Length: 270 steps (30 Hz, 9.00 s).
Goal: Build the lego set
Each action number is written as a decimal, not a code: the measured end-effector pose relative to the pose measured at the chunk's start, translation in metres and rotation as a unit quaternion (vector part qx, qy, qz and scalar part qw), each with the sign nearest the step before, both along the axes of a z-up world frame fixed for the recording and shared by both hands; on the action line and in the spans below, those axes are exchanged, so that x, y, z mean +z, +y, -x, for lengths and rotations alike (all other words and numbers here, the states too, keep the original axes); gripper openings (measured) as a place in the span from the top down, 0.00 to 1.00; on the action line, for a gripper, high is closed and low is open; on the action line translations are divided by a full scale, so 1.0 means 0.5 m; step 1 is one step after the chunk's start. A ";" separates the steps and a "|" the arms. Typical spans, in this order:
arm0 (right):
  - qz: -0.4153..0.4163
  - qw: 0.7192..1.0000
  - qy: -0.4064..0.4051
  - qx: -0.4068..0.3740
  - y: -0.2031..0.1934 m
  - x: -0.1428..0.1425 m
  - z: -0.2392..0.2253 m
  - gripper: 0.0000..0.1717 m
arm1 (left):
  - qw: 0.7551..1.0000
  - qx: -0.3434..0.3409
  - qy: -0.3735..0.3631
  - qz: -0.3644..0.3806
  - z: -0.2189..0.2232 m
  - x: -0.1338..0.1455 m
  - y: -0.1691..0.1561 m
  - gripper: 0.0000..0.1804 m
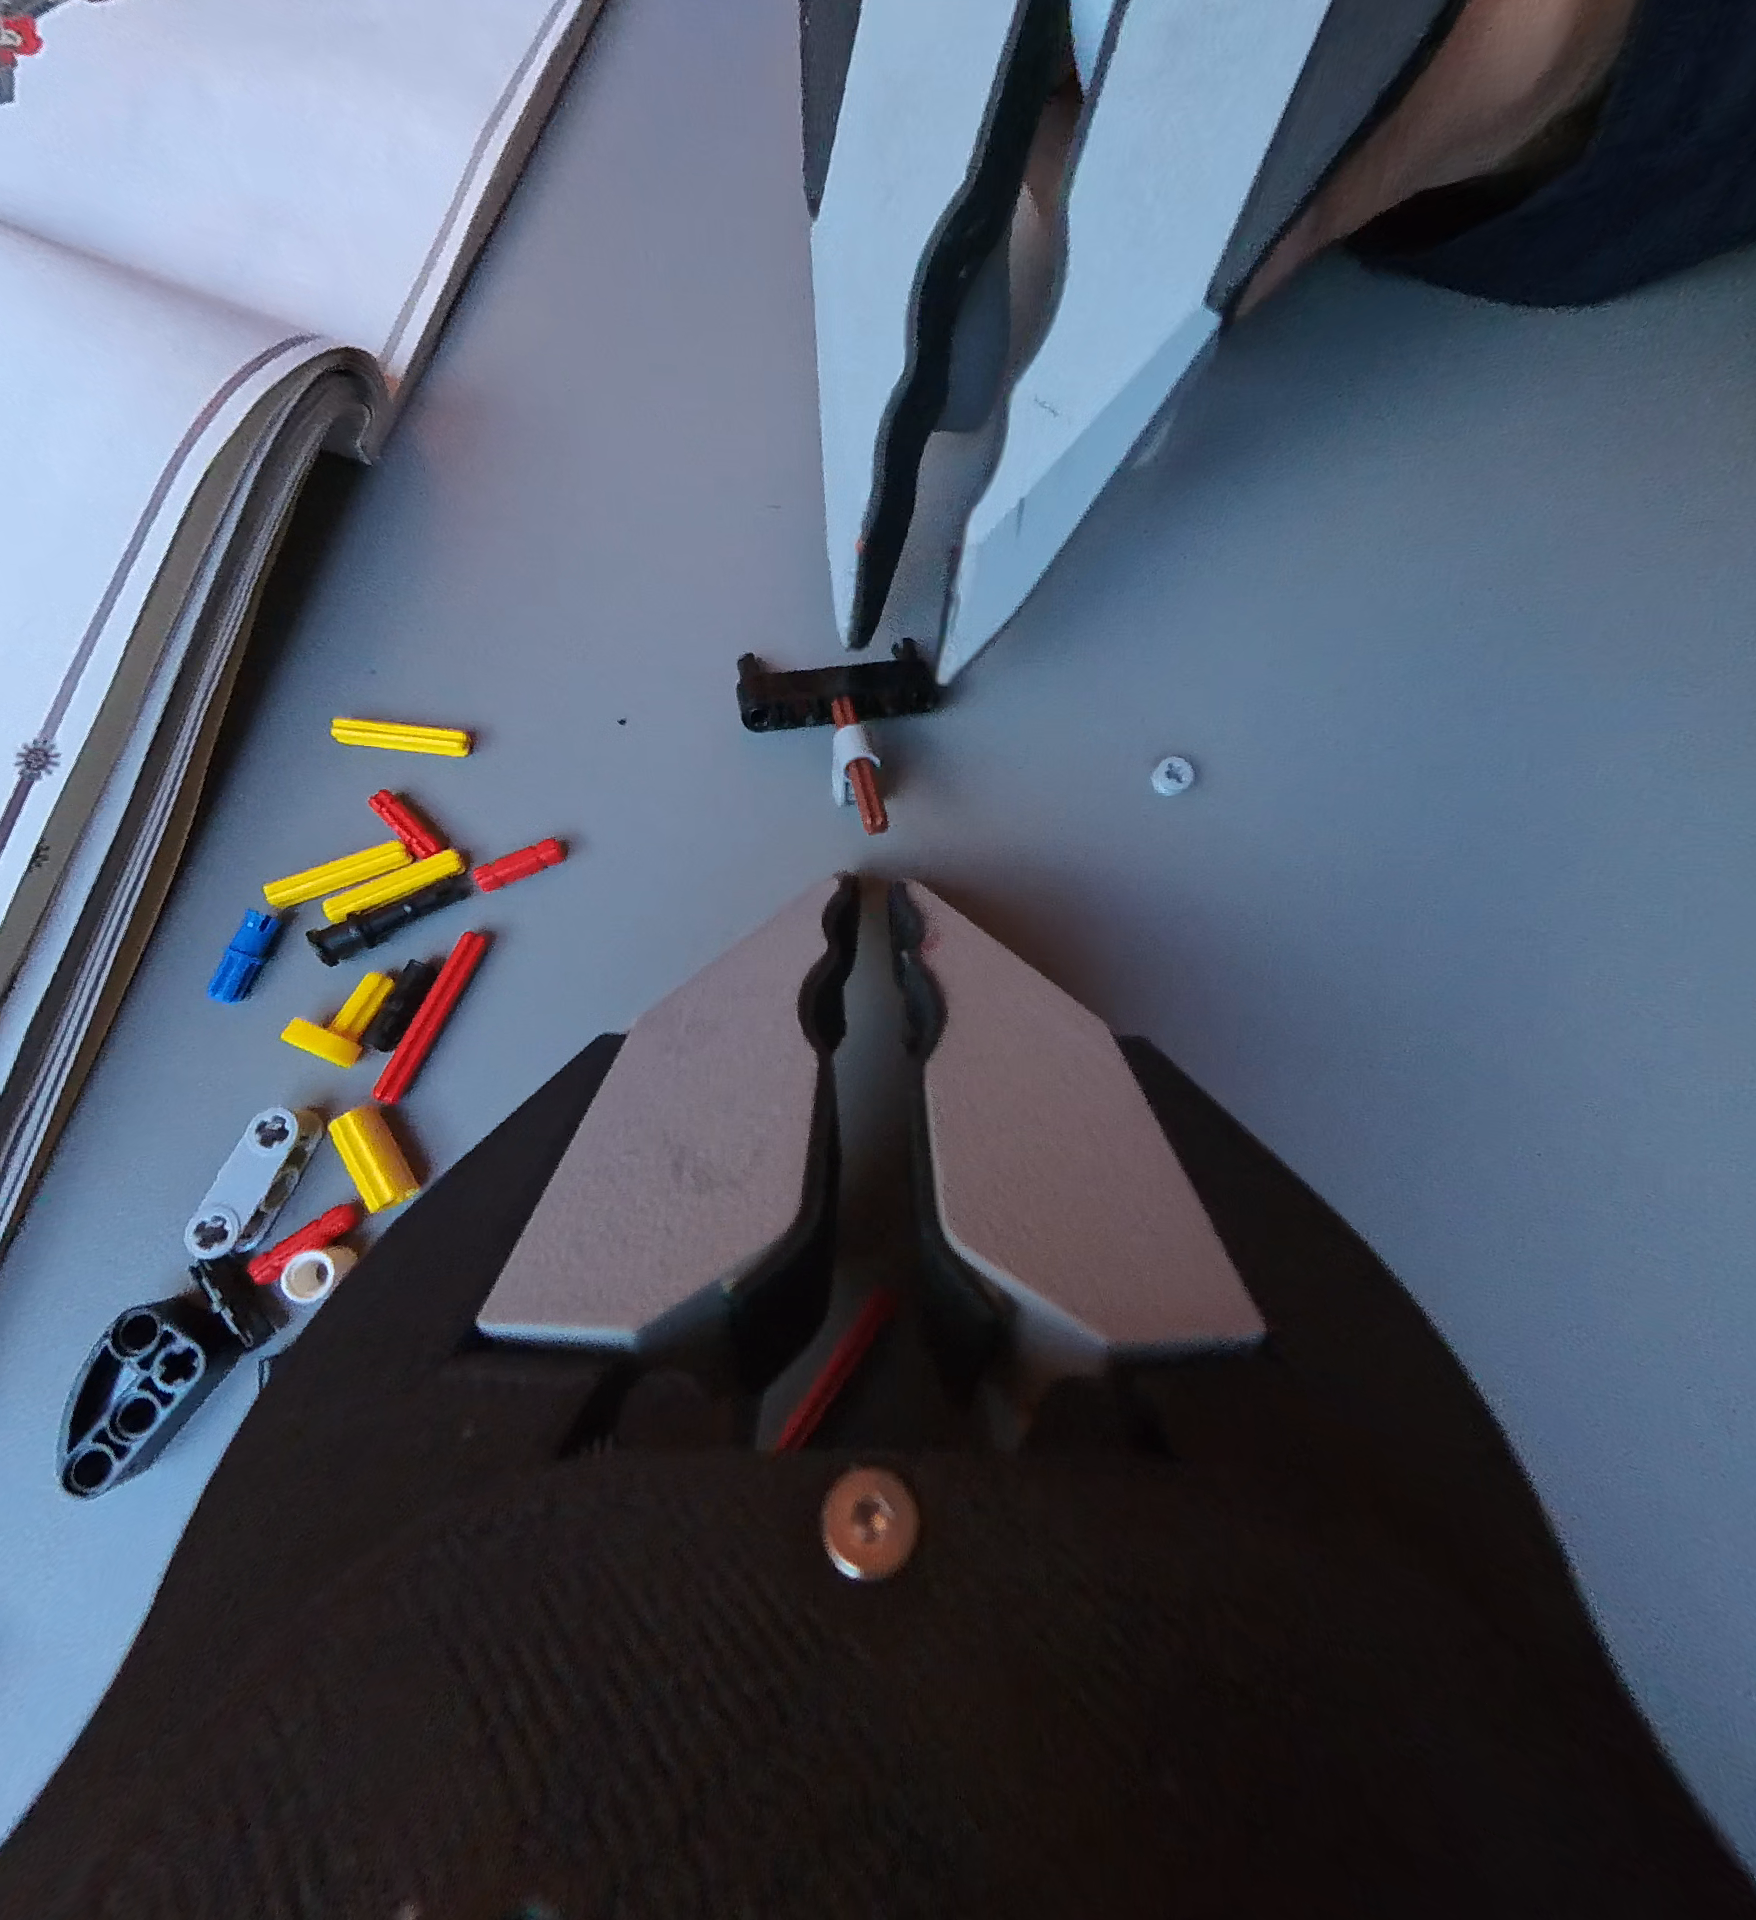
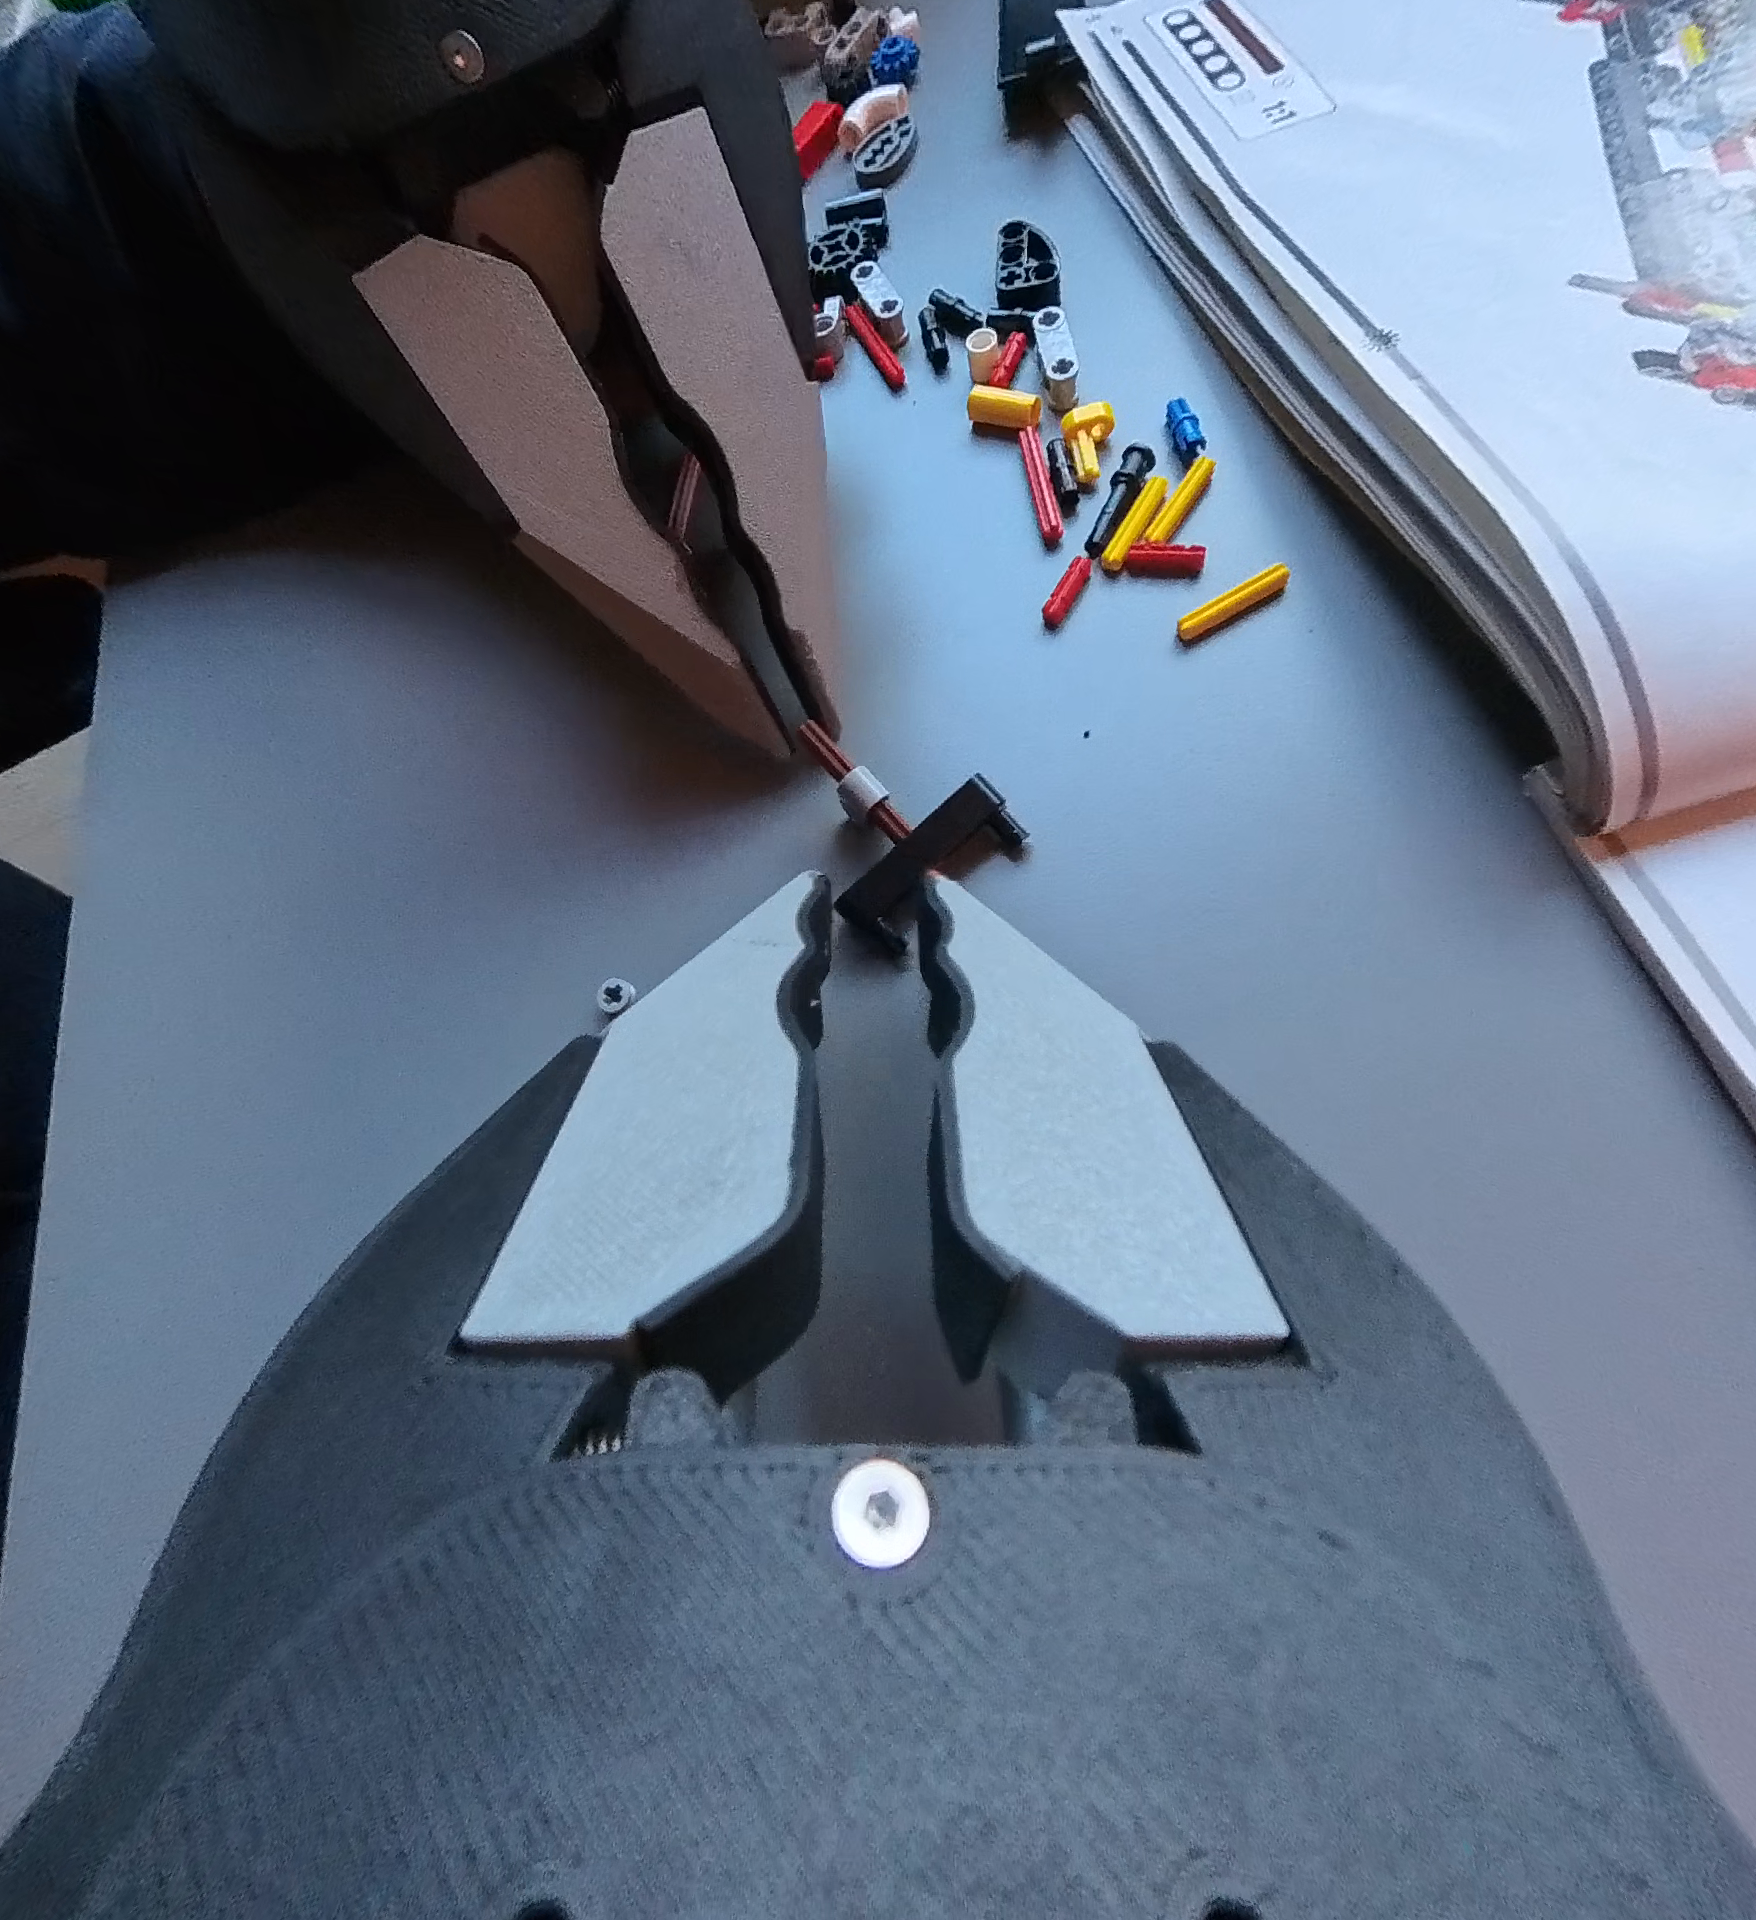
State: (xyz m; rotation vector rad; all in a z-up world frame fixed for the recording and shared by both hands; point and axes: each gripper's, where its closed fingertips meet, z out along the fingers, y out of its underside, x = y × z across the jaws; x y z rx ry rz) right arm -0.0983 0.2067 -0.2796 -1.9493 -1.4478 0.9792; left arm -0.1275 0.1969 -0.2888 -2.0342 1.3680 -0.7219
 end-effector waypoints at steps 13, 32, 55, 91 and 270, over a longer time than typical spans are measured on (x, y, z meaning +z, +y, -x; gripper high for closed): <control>-0.011 1.000 -0.026 -0.001 0.001 -0.015 0.002 0.94 | 0.997 0.002 0.005 -0.082 -0.030 0.015 0.015 0.98; 0.150 0.980 0.128 -0.002 -0.009 0.076 -0.003 0.95 | 0.990 0.056 -0.030 -0.125 -0.040 0.126 0.022 0.99; -0.367 0.923 -0.003 -0.113 0.008 0.124 0.005 0.81 | 0.982 0.187 -0.019 0.025 -0.059 0.179 -0.015 0.99; -0.283 0.954 0.095 0.015 -0.060 0.112 0.020 0.97 | 0.989 0.119 0.084 -0.028 -0.033 0.169 -0.062 0.99; -0.068 0.974 -0.082 0.198 -0.096 -0.020 -0.020 1.00 | 0.998 -0.022 0.054 -0.034 -0.057 -0.002 -0.084 0.79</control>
